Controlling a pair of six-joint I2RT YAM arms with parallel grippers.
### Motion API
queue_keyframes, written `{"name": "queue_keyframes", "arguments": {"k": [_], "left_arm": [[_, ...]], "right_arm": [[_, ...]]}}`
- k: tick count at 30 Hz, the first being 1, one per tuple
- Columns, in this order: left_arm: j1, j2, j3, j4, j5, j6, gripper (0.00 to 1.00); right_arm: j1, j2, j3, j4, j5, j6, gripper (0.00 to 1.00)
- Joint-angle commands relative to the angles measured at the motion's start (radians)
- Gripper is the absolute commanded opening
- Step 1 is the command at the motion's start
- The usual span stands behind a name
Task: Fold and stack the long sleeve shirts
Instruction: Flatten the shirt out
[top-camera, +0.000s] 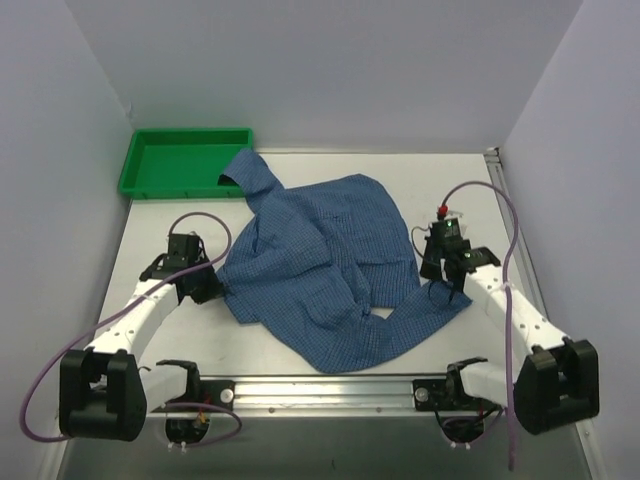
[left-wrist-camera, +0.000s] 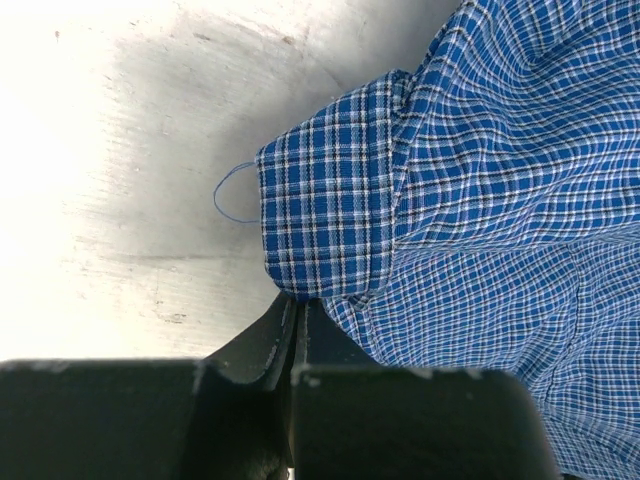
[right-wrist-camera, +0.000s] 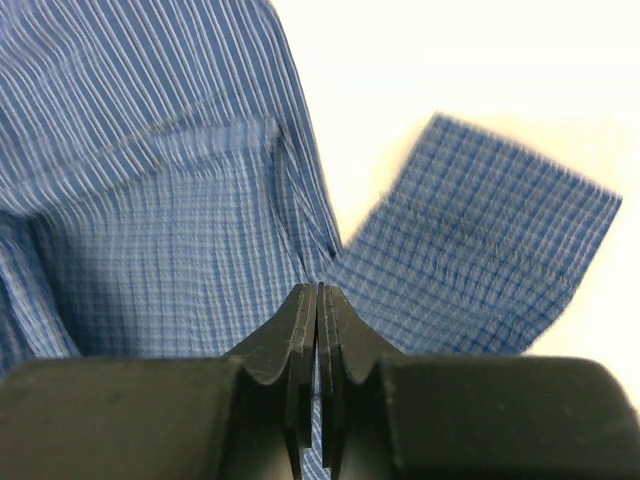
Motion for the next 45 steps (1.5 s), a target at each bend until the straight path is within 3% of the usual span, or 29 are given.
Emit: {"name": "queue_keyframes", "arguments": {"k": [1, 7, 17, 19, 28, 32, 35, 38, 42, 45], "left_arm": [[0.021, 0.006, 0.047, 0.006, 0.031, 0.038, 0.0], [0.035, 0.01, 0.05, 0.011, 0.063, 0.072, 0.0], [0.035, -0.006, 0.033, 0.021, 0.079, 0.081, 0.0], [0.035, -0.008, 0.034, 0.021, 0.077, 0.081, 0.0], [0.037, -0.011, 0.038, 0.029, 0.086, 0.083, 0.0], [0.041, -0.011, 0.038, 0.032, 0.094, 0.083, 0.0], [0.044, -0.013, 0.037, 0.034, 0.096, 0.083, 0.0], [0.049, -0.013, 0.037, 0.035, 0.096, 0.081, 0.0], [0.051, -0.014, 0.037, 0.034, 0.096, 0.081, 0.0], [0.054, -0.013, 0.037, 0.035, 0.093, 0.081, 0.0]], "right_arm": [[-0.002, -0.063, -0.064, -0.034, -0.029, 0.02, 0.05], [0.002, 0.012, -0.044, 0.045, -0.077, 0.074, 0.32], [0.001, 0.253, 0.092, 0.126, 0.044, 0.268, 0.35], [-0.002, 0.276, 0.111, 0.129, 0.085, 0.307, 0.43], [-0.001, 0.386, 0.16, 0.117, 0.131, 0.383, 0.49], [0.005, 0.431, 0.172, 0.109, 0.133, 0.397, 0.46], [0.011, 0.441, 0.175, 0.109, 0.132, 0.396, 0.38], [0.013, 0.443, 0.175, 0.109, 0.132, 0.391, 0.29], [0.015, 0.425, 0.171, 0.1, 0.132, 0.382, 0.08], [0.016, 0.389, 0.159, 0.099, 0.128, 0.37, 0.0]]}}
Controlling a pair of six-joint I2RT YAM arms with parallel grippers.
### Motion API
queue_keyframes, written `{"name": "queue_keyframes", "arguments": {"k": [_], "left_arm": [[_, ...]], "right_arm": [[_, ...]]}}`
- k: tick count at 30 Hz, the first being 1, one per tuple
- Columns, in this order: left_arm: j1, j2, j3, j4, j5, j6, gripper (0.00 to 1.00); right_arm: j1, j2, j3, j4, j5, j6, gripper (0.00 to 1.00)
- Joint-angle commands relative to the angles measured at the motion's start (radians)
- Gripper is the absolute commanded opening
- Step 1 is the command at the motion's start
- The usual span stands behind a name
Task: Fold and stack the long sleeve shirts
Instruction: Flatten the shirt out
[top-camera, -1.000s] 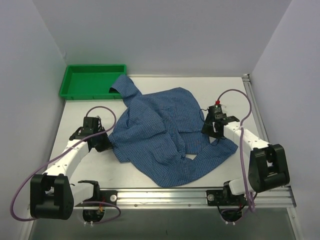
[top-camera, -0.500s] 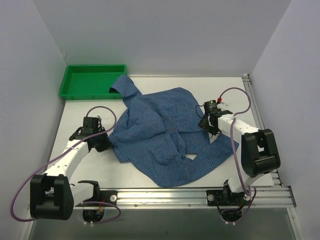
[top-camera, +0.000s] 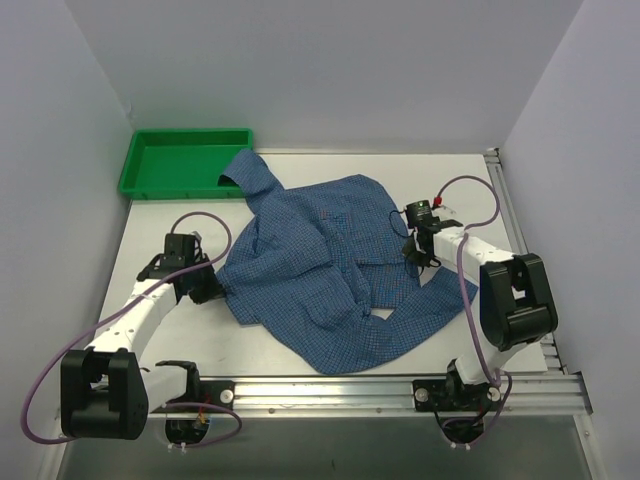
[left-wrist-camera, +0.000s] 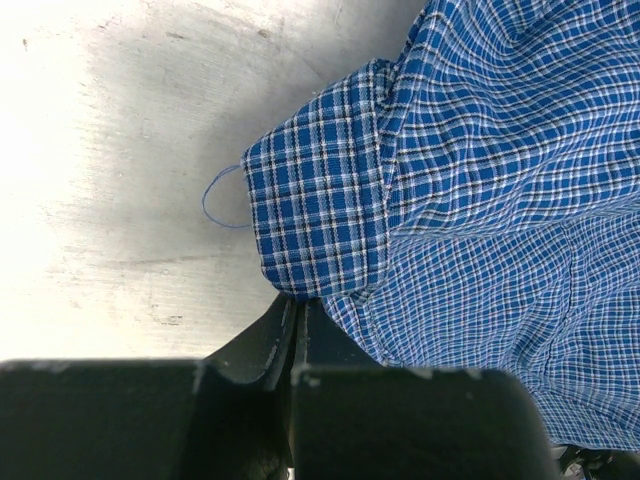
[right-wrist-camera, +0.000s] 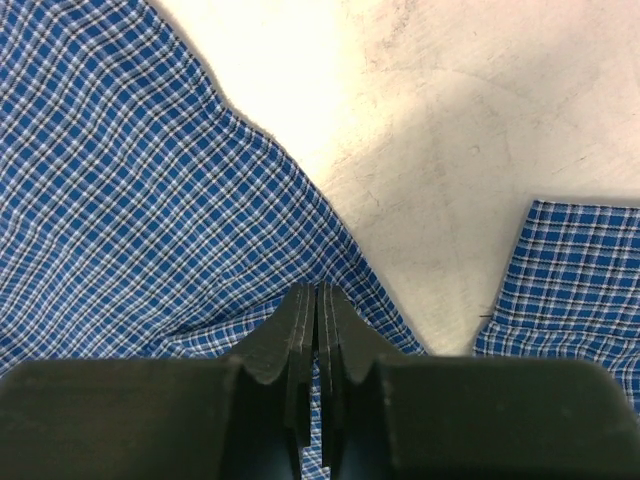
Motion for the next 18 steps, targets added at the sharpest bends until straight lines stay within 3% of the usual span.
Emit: {"name": "queue_keyframes", "arguments": {"k": [1, 6, 18], "left_arm": [[0.014, -0.023, 0.032, 0.034, 0.01, 0.012, 0.0], [0.021, -0.021, 0.032, 0.034, 0.005, 0.009, 0.0], [0.095, 0.003, 0.028, 0.034, -0.01, -0.016, 0.0]], "right_arm": [[0.006, -0.068, 0.006, -0.038, 0.036, -0.009, 0.0], [0.008, -0.164, -0.033, -0.067, 0.007, -0.023, 0.0], [0.005, -0.759, -0.398, -0.222, -0.122, -0.066, 0.0]]}}
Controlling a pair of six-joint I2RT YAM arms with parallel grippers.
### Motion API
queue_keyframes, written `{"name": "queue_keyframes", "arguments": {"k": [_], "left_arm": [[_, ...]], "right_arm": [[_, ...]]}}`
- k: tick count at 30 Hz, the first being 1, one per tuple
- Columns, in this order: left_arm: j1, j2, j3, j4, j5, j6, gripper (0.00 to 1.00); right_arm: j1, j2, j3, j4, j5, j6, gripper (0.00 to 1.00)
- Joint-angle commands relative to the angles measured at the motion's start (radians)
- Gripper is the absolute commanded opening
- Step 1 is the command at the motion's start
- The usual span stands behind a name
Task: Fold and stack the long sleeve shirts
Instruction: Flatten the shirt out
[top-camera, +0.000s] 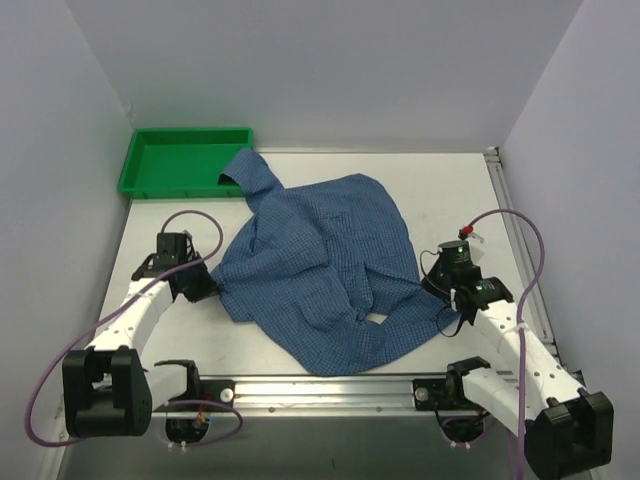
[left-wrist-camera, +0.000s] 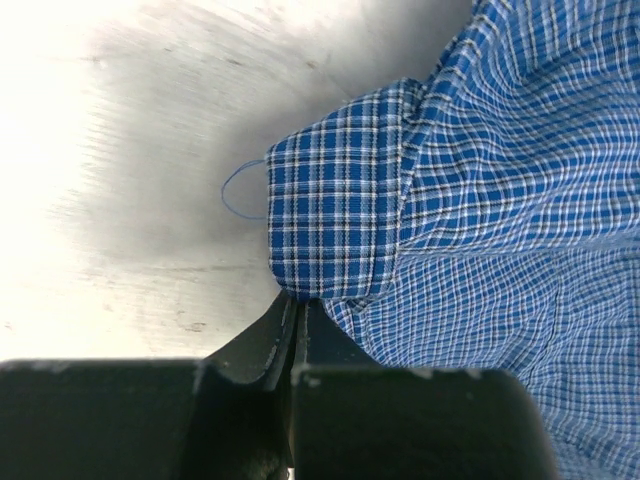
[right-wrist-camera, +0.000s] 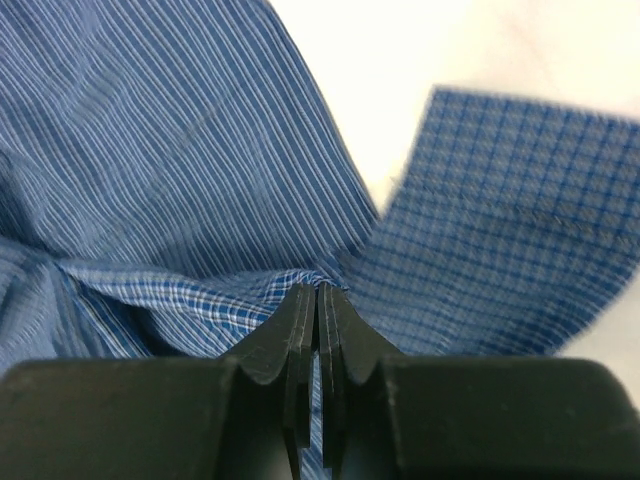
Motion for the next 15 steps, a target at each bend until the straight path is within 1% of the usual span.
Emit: {"name": "queue_keyframes", "arguments": {"k": [1, 3, 4, 5, 6, 7, 9, 10, 12, 13, 15], "left_arm": [[0.045, 0.009, 0.032, 0.028, -0.012, -0.018, 0.0], [0.069, 0.019, 0.038, 0.028, -0.016, -0.022, 0.0], [0.079, 0.029, 0.043, 0.03, -0.015, -0.031, 0.0], [0.088, 0.034, 0.052, 0.03, -0.018, -0.036, 0.0], [0.111, 0.049, 0.06, 0.027, -0.03, -0.047, 0.0], [0.125, 0.055, 0.068, 0.028, -0.036, -0.054, 0.0], [0.158, 0.066, 0.086, 0.025, -0.053, -0.073, 0.0], [0.196, 0.077, 0.091, 0.024, -0.083, -0.094, 0.0], [0.237, 0.083, 0.101, 0.015, -0.11, -0.11, 0.0], [0.273, 0.088, 0.101, 0.016, -0.131, -0.119, 0.0], [0.307, 0.094, 0.101, 0.008, -0.139, -0.123, 0.0]], "right_arm": [[0.004, -0.164, -0.105, -0.143, -0.049, 0.002, 0.0], [0.004, -0.243, -0.146, -0.208, -0.072, 0.02, 0.0], [0.004, -0.315, -0.174, -0.233, -0.075, 0.047, 0.0], [0.002, -0.35, -0.185, -0.262, -0.075, 0.063, 0.0], [0.002, -0.417, -0.199, -0.317, -0.08, 0.099, 0.0], [0.016, -0.451, -0.206, -0.328, -0.093, 0.109, 0.0], [0.039, -0.499, -0.203, -0.348, -0.092, 0.17, 0.01], [0.044, -0.531, -0.203, -0.359, -0.081, 0.19, 0.01], [0.044, -0.55, -0.202, -0.397, -0.052, 0.213, 0.01], [0.045, -0.556, -0.203, -0.396, -0.052, 0.215, 0.01], [0.047, -0.553, -0.206, -0.404, -0.043, 0.229, 0.01]]}}
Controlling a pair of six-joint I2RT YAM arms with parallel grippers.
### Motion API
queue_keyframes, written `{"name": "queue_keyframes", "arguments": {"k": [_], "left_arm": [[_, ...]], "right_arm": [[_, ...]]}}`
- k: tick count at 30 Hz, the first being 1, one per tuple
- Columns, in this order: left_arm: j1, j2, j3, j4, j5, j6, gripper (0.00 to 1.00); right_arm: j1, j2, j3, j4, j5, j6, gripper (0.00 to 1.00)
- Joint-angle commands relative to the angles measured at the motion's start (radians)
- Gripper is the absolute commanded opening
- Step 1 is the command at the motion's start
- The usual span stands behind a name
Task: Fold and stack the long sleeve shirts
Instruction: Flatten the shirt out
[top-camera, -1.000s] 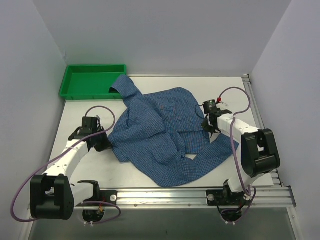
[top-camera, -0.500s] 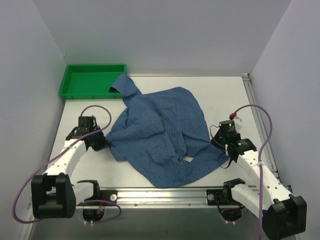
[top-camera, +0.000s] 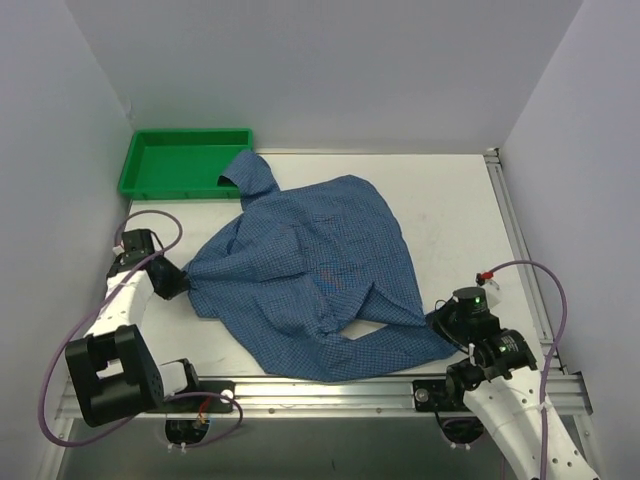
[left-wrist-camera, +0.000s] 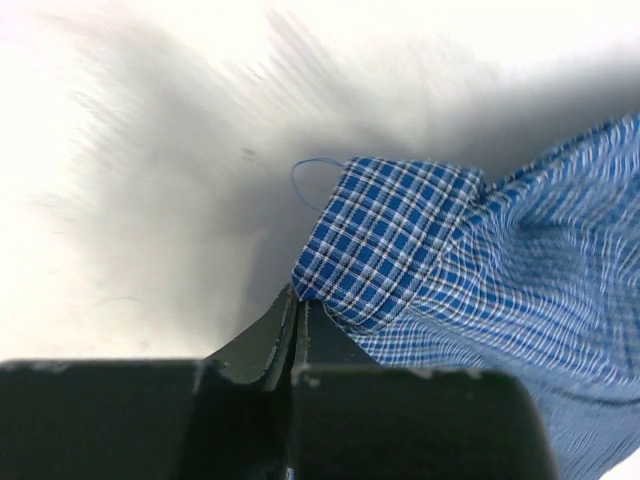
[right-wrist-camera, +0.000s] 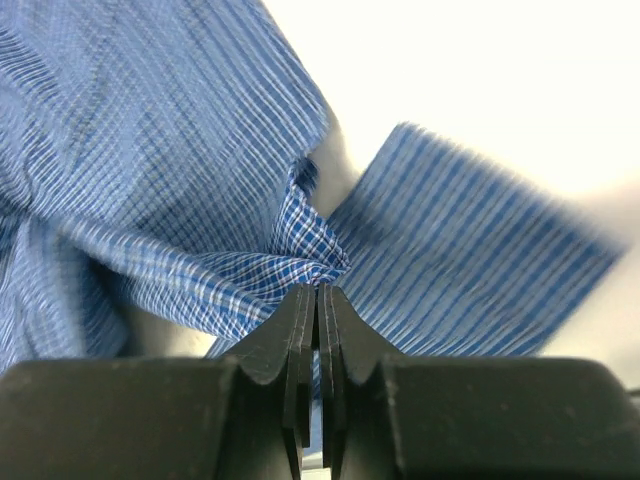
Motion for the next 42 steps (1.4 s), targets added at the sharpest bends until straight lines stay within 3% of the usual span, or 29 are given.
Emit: {"name": "queue_keyframes", "arguments": {"k": [1, 7, 12, 13, 14, 16, 19, 21, 25, 30, 36, 42], "left_arm": [[0.083, 0.012, 0.039, 0.004, -0.09, -0.045, 0.0], [0.116, 0.003, 0.03, 0.012, -0.091, -0.045, 0.02], [0.11, -0.04, 0.033, 0.027, -0.043, -0.03, 0.16], [0.107, -0.062, 0.034, 0.026, -0.036, -0.027, 0.38], [0.099, -0.073, 0.042, 0.026, -0.028, -0.019, 0.5], [0.035, -0.114, 0.054, 0.021, -0.017, 0.001, 0.68], [-0.117, -0.163, 0.095, -0.01, -0.016, 0.022, 0.78], [-0.224, -0.18, 0.115, -0.036, -0.016, 0.027, 0.79], [-0.324, -0.172, 0.085, -0.045, -0.034, 0.019, 0.79], [-0.324, -0.134, 0.011, -0.007, -0.031, 0.029, 0.77], [-0.326, -0.082, -0.064, 0.05, 0.013, -0.007, 0.75], [-0.328, -0.057, -0.093, 0.078, 0.038, -0.034, 0.75]], "right_arm": [[0.009, 0.014, 0.0, -0.069, 0.04, 0.059, 0.01], [0.041, 0.092, 0.031, -0.042, 0.052, -0.031, 0.07], [0.133, 0.114, 0.105, 0.004, 0.115, -0.148, 0.46], [0.137, 0.128, 0.134, 0.012, 0.12, -0.183, 0.52], [0.138, 0.138, 0.148, 0.038, 0.118, -0.206, 0.6], [0.139, 0.199, 0.19, 0.078, 0.091, -0.273, 0.64], [0.139, 0.349, 0.272, 0.156, 0.042, -0.313, 0.65], [0.139, 0.49, 0.313, 0.222, 0.028, -0.343, 0.65], [0.139, 0.753, 0.425, 0.33, 0.003, -0.376, 0.64], [0.145, 1.078, 0.58, 0.416, -0.086, -0.386, 0.61], [0.121, 1.286, 0.625, 0.48, -0.15, -0.337, 0.59], [0.004, 1.323, 0.505, 0.514, -0.176, -0.209, 0.61]]}}
